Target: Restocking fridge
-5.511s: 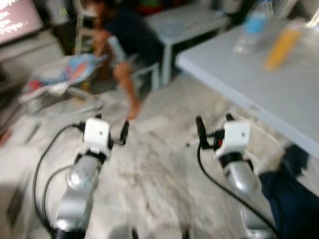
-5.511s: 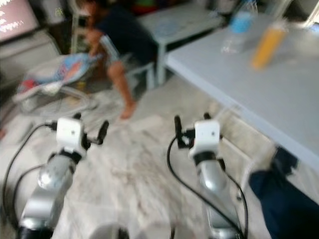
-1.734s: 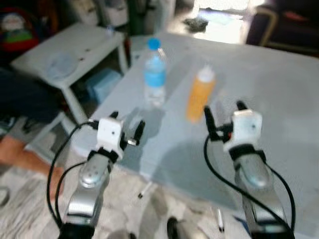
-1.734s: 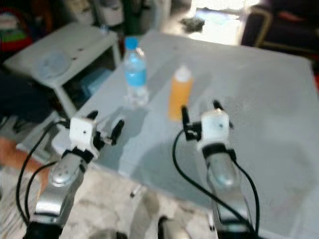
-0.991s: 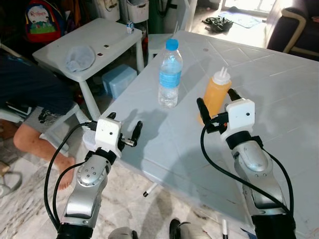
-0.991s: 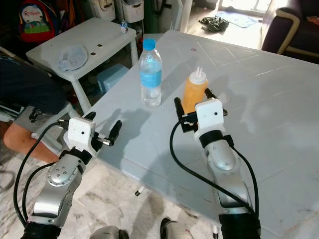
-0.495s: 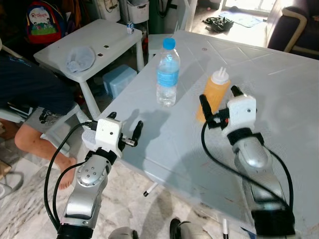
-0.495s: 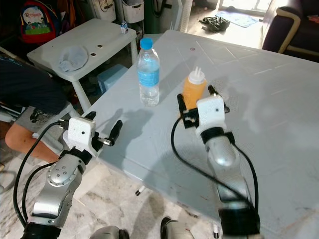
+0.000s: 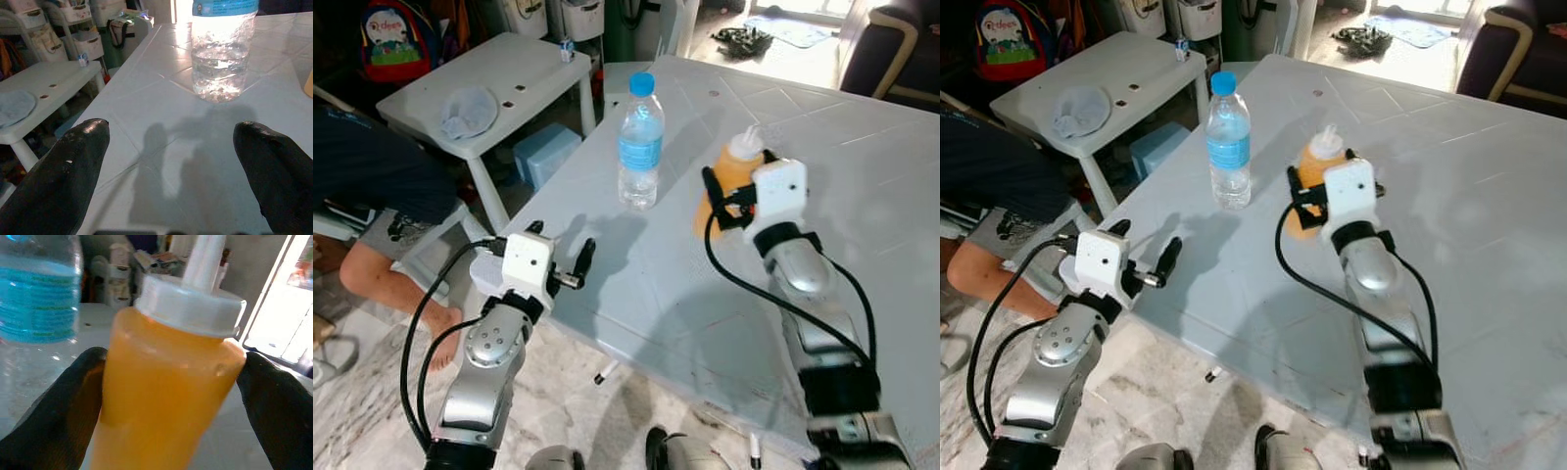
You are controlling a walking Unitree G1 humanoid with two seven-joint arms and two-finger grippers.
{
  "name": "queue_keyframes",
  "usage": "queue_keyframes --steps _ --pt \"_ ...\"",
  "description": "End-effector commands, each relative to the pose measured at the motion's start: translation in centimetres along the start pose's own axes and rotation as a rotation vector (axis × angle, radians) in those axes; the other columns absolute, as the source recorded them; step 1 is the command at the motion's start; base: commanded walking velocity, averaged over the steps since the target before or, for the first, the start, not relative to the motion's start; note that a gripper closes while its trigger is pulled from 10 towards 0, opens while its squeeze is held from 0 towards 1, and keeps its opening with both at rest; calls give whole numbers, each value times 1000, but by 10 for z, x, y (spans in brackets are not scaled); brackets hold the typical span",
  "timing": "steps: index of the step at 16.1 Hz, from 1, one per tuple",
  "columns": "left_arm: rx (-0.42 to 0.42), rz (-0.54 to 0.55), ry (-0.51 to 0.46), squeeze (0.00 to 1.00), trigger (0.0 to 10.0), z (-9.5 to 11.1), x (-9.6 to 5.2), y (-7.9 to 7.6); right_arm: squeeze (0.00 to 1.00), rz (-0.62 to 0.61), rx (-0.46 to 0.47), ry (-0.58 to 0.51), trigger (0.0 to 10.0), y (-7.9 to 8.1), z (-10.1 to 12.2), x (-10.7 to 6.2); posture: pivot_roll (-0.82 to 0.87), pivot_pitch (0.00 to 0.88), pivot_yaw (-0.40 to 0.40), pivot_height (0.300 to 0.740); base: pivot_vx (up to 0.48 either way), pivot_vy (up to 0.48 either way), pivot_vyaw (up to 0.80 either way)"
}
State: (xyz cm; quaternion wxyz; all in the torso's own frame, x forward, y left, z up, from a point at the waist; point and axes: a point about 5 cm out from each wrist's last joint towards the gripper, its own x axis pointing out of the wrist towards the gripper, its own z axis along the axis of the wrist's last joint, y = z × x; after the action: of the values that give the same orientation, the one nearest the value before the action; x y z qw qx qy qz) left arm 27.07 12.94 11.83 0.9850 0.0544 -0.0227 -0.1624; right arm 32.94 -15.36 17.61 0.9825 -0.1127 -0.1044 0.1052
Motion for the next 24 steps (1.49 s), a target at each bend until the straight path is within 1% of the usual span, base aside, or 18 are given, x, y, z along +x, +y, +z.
queue_keyframes --steps 1,3,4,6,7,8,9,10,12,13,15,17,18,19,20,21,22,24 --pt "19 2 2 0 10000 2 -1 2 0 40 8 -28 667 4 5 7 47 119 29 740 0 0 0" --pt "21 3 1 0 10000 3 -1 2 0 44 15 -34 471 5 6 8 48 118 29 740 0 0 0" --pt "22 5 1 0 10000 3 -1 2 0 51 18 -44 0 5 7 10 48 117 28 740 0 0 0" --pt "22 5 2 0 10000 3 -1 2 0 57 20 -52 0 5 8 9 49 113 27 740 0 0 0" --pt "23 5 2 0 10000 3 -1 1 0 59 21 -54 1098 5 8 8 51 113 27 740 0 0 0" --pt "23 5 3 0 10000 3 0 2 0 62 23 -51 980 5 7 4 57 109 27 740 0 0 0" --pt "24 5 3 0 10000 3 1 2 0 62 24 -48 1843 5 7 3 58 109 29 740 0 0 0" --pt "50 14 13 0 10000 4 2 5 0 64 23 -42 10000 5 6 1 61 110 31 740 0 0 0" --pt "98 60 32 0 10000 7 5 15 0 56 42 -28 10000 4 6 -6 68 122 24 740 0 0 0" --pt "101 87 37 0 10000 7 2 20 0 43 65 -17 10000 5 5 -10 72 122 23 740 0 0 0" --pt "98 113 49 0 10000 2 -3 22 0 49 87 -17 10000 11 6 -17 65 113 23 740 0 0 0" --pt "71 111 56 0 10000 -2 -4 16 0 133 122 -29 10000 31 12 -27 55 100 29 740 0 0 0" --pt "58 98 58 0 10000 -3 -1 11 0 204 123 -42 10000 44 15 -37 42 79 36 740 0 0 0" --pt "54 93 59 0 10000 -4 0 9 0 232 123 -43 10000 49 15 -42 40 73 38 740 0 0 0" --pt "48 88 59 0 10000 -4 1 6 0 270 127 -44 10000 56 16 -51 40 57 34 740 -251 0 0" --pt "48 89 57 0 10000 -3 2 6 0 259 136 -45 10000 56 16 -52 44 51 29 740 -262 0 0" --pt "47 95 53 0 10000 -3 3 7 0 204 168 -33 10000 53 14 -51 48 48 26 740 -274 0 0" --pt "42 105 54 0 10000 -3 3 9 0 6 259 36 10000 45 4 -47 55 45 21 740 -270 0 0"
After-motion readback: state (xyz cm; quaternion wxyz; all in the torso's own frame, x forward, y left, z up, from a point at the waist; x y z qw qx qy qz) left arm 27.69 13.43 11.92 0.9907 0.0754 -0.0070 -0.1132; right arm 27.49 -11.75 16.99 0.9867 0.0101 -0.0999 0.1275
